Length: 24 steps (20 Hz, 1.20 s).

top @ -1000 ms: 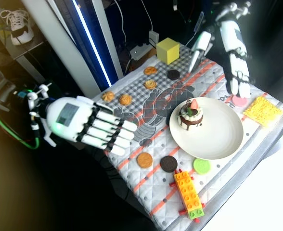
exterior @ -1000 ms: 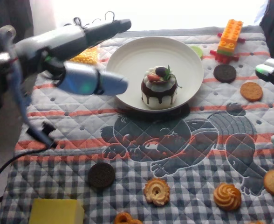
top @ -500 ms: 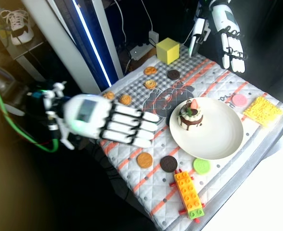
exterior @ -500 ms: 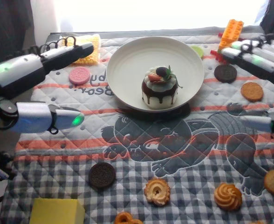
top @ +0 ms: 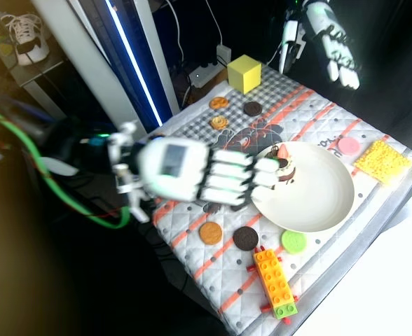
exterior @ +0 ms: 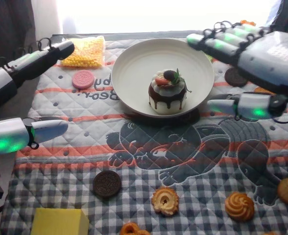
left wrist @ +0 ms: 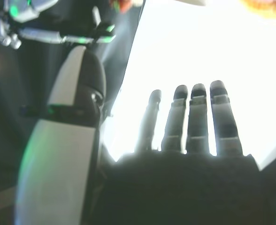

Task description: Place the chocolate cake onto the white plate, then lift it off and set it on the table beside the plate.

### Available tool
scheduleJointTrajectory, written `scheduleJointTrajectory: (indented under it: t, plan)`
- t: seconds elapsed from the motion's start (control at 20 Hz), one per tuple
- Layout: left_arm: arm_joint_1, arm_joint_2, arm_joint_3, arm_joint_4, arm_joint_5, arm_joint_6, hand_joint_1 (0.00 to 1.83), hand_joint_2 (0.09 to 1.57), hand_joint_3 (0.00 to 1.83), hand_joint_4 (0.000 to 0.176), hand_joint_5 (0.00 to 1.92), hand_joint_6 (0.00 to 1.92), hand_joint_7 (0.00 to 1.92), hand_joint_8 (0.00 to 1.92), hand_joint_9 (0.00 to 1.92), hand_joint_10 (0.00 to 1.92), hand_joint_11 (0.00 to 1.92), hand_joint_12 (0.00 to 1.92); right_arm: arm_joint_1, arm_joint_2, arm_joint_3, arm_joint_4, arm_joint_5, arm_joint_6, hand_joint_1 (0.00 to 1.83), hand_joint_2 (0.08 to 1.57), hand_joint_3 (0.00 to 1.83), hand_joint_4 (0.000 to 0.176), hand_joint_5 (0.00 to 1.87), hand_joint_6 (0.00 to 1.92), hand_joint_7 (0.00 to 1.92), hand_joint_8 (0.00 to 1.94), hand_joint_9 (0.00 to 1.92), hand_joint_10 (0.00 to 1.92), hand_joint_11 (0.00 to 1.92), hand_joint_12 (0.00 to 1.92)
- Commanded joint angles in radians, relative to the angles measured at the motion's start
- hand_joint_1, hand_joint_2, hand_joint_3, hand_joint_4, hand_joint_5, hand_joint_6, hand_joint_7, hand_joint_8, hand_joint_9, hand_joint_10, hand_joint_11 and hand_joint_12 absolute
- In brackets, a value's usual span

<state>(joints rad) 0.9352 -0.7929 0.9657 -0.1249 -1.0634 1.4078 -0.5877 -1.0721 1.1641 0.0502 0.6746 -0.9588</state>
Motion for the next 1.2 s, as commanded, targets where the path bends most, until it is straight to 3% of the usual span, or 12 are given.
scheduleJointTrajectory:
  t: [0.0,0.1,0.15,0.25,0.35,0.5,0.6,0.8,0.95,1.05,1.1,1.15]
  plan:
    - [-0.003,0.007,-0.001,-0.014,-0.149,-0.008,0.76,1.16,0.01,0.110,0.00,0.00,0.00,0.00,0.00,0.00,0.00,0.00,0.018,-0.002,0.012,0.004,0.088,0.003,0.65,1.19,0.00,0.000,0.00,0.00,0.00,0.00,0.00,0.27,0.00,1.90]
    - [0.002,0.007,-0.001,-0.019,-0.160,-0.008,0.76,1.16,0.01,0.109,0.00,0.00,0.00,0.00,0.00,0.00,0.00,0.00,0.030,-0.028,0.035,0.002,0.070,0.003,0.76,1.15,0.00,0.000,0.00,0.00,0.00,0.00,0.00,0.01,0.00,1.92]
    - [0.004,0.008,-0.001,-0.022,-0.166,-0.008,0.75,1.17,0.02,0.112,0.00,0.00,0.00,0.00,0.00,0.00,0.00,0.00,0.034,-0.035,0.042,0.002,0.063,0.003,0.86,1.19,0.00,0.000,0.00,0.00,0.00,0.00,0.00,0.27,0.00,1.92]
    - [0.023,0.008,-0.003,-0.044,-0.202,-0.008,0.74,1.17,0.01,0.137,0.00,0.00,0.00,0.00,0.00,0.00,0.00,0.00,0.057,-0.065,0.069,0.000,0.031,0.003,0.77,1.24,0.02,0.000,0.00,0.00,0.00,0.00,0.00,0.34,0.00,1.87]
    - [0.048,0.010,-0.005,-0.067,-0.228,-0.008,0.71,1.16,0.01,0.138,0.00,0.00,0.00,0.00,0.00,0.00,0.00,0.00,0.085,-0.102,0.096,-0.017,0.003,0.003,0.75,1.23,0.01,0.000,0.00,0.00,0.00,0.00,0.00,0.38,0.00,1.85]
    - [0.060,0.009,-0.004,-0.079,-0.242,-0.008,0.71,1.15,0.00,0.159,0.00,0.00,0.00,0.00,0.00,0.00,0.00,0.00,0.101,-0.129,0.114,-0.022,-0.007,0.003,0.77,1.22,0.00,0.000,0.00,0.00,0.08,0.02,0.00,0.69,0.00,1.74]
    - [0.061,0.009,-0.002,-0.084,-0.244,-0.008,0.71,1.15,0.00,0.154,0.00,0.00,0.00,0.00,0.00,0.00,0.00,0.00,0.111,-0.146,0.126,-0.025,-0.012,0.003,0.80,1.21,0.00,0.000,0.03,0.01,0.17,0.05,0.00,0.88,0.00,1.76]
    - [0.068,0.009,-0.002,-0.092,-0.253,-0.008,0.71,1.15,0.00,0.135,0.00,0.00,0.00,0.00,0.00,0.00,0.02,0.01,0.120,-0.186,0.147,-0.032,-0.026,0.003,0.87,1.19,0.00,0.000,0.06,0.03,0.19,0.04,0.00,0.88,0.00,1.82]
    - [0.072,0.008,0.001,-0.100,-0.255,-0.008,0.73,1.16,0.00,0.118,0.00,0.00,0.00,0.00,0.00,0.00,0.02,0.02,0.123,-0.218,0.163,-0.039,-0.049,0.003,0.89,1.16,0.00,0.000,0.12,0.08,0.26,0.08,0.02,1.10,0.00,1.87]
    - [0.078,0.007,0.003,-0.108,-0.262,-0.008,0.72,1.16,0.00,0.137,0.00,0.00,0.00,0.00,0.00,0.00,0.00,0.00,0.123,-0.231,0.172,-0.040,-0.068,0.003,0.86,1.15,0.00,0.000,0.15,0.12,0.27,0.07,0.04,0.93,0.00,1.74]
    - [0.085,0.006,0.003,-0.119,-0.278,-0.008,0.70,1.17,0.01,0.133,0.00,0.00,0.00,0.00,0.00,0.00,0.00,0.00,0.123,-0.236,0.176,-0.041,-0.078,0.003,0.89,1.16,0.00,0.000,0.16,0.13,0.28,0.07,0.06,0.91,0.00,1.72]
    - [0.091,0.006,0.004,-0.128,-0.292,-0.008,0.68,1.17,0.01,0.140,0.00,0.00,0.00,0.00,0.00,0.00,0.01,0.01,0.123,-0.238,0.180,-0.042,-0.085,0.003,0.90,1.17,0.00,0.000,0.12,0.32,0.33,0.11,0.11,1.00,0.02,1.78]
